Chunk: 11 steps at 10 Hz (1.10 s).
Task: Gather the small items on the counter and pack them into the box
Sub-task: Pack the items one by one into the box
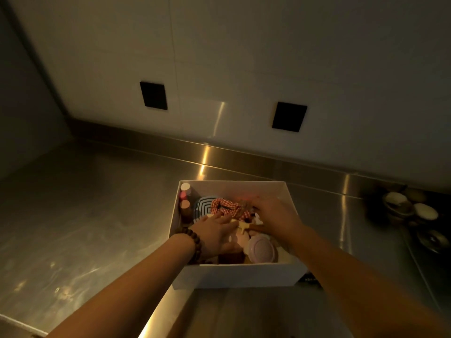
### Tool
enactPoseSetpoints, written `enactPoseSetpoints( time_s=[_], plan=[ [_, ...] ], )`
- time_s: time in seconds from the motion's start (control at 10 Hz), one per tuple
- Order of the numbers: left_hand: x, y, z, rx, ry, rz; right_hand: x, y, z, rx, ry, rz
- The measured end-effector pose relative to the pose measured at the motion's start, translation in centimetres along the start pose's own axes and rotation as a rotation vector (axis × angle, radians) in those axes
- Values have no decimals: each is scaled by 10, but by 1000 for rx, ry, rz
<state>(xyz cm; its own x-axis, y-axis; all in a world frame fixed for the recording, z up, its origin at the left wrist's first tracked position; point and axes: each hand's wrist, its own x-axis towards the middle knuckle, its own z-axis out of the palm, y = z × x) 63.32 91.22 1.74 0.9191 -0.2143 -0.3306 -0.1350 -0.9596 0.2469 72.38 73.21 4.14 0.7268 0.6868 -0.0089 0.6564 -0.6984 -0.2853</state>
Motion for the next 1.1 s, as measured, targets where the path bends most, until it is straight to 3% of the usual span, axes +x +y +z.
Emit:
enactPoseSetpoints(
  time_s=[0.1,0.3,0.6,0.7,0.9,1.1],
  plan=[
    [-1,1,2,10,6,-3,27,-1,-1,-107,3,-5],
    [0,1,2,-17,-11,-32,55,-9,14,20,-14,48],
    [0,3,1,-59,20,-34,21,-1,-2,135,41,27],
    [0,10,-6,-155,141,-20,-5,9,-13,124,78,0],
    [8,66,-29,-234,379,32,-66,53,-42,131,195,92],
    [32,156,-25,-188,430,115,-131,119,-42,149,160,256]
  ],
)
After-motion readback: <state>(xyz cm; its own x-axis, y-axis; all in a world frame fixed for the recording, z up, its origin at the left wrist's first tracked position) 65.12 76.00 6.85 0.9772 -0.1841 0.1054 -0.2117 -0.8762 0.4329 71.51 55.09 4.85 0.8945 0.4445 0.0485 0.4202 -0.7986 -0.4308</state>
